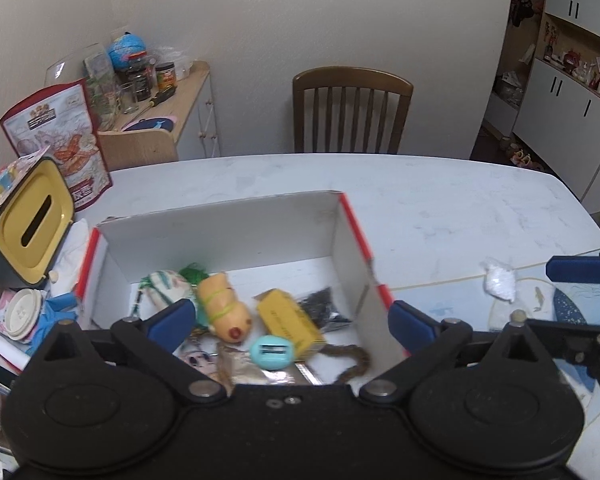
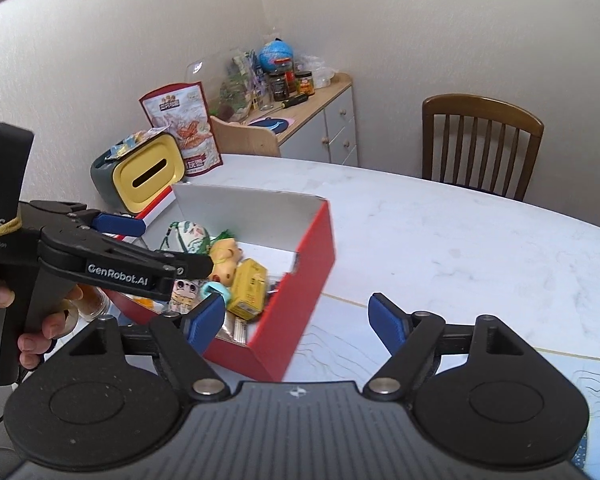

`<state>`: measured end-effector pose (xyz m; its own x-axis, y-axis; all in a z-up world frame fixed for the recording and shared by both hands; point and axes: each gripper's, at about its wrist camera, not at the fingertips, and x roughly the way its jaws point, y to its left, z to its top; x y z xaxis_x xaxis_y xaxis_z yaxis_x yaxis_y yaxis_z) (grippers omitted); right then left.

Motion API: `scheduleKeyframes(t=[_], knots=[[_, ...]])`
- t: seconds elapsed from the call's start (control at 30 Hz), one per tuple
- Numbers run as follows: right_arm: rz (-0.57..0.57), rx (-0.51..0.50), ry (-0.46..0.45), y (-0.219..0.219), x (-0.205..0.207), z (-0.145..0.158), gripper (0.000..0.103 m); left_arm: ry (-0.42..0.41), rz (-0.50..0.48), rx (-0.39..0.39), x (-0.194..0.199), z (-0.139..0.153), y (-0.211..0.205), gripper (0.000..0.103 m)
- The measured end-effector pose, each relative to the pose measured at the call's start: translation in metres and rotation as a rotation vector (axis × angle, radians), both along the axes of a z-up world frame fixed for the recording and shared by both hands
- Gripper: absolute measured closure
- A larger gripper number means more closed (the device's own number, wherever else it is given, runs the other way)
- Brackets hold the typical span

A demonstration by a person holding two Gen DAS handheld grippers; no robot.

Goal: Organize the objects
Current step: 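Move both grippers back from the box to the bead bag and eraser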

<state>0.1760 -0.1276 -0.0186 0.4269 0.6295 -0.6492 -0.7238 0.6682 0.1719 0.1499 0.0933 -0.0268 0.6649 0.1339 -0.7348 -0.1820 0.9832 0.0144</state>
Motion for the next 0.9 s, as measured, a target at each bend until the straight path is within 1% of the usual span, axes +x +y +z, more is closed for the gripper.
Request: scheduleKeyframes(t=[0.07, 0.27, 0.33, 0.4, 0.47, 0.67, 0.8, 0.9], knots=[[-0.010, 0.012, 0.013, -0.013, 0.007, -0.001, 0.024, -0.003, -0.002, 0.012, 0.002, 0.000, -0.013, 0.001], [-0.022, 0.036, 0.043, -0.053, 0.028, -0.007, 0.024, -0.017, -0.015, 0.004, 0.009, 0.001, -0.051, 0.001], [-0.030, 0.040, 0.046, -0.068, 0.035, -0.010, 0.019, -0.022, -0.018, -0.003, 0.012, 0.000, -0.063, 0.001], [-0.048, 0.039, 0.050, -0.083, 0.043, -0.012, 0.019, -0.028, -0.027, -0.022, 0.015, -0.002, -0.076, 0.000], [-0.060, 0.034, 0.054, -0.096, 0.053, -0.015, 0.019, -0.029, -0.037, -0.033, 0.020, -0.004, -0.090, 0.000], [-0.097, 0.011, 0.055, -0.133, 0.079, -0.030, 0.019, -0.026, -0.068, -0.033, 0.034, -0.018, -0.131, 0.000], [-0.093, -0.034, 0.044, -0.147, 0.085, -0.047, 0.019, -0.003, -0.069, -0.033, 0.050, -0.030, -0.150, 0.000], [-0.089, -0.061, 0.055, -0.153, 0.086, -0.062, 0.019, 0.009, -0.072, -0.033, 0.064, -0.037, -0.162, 0.000]])
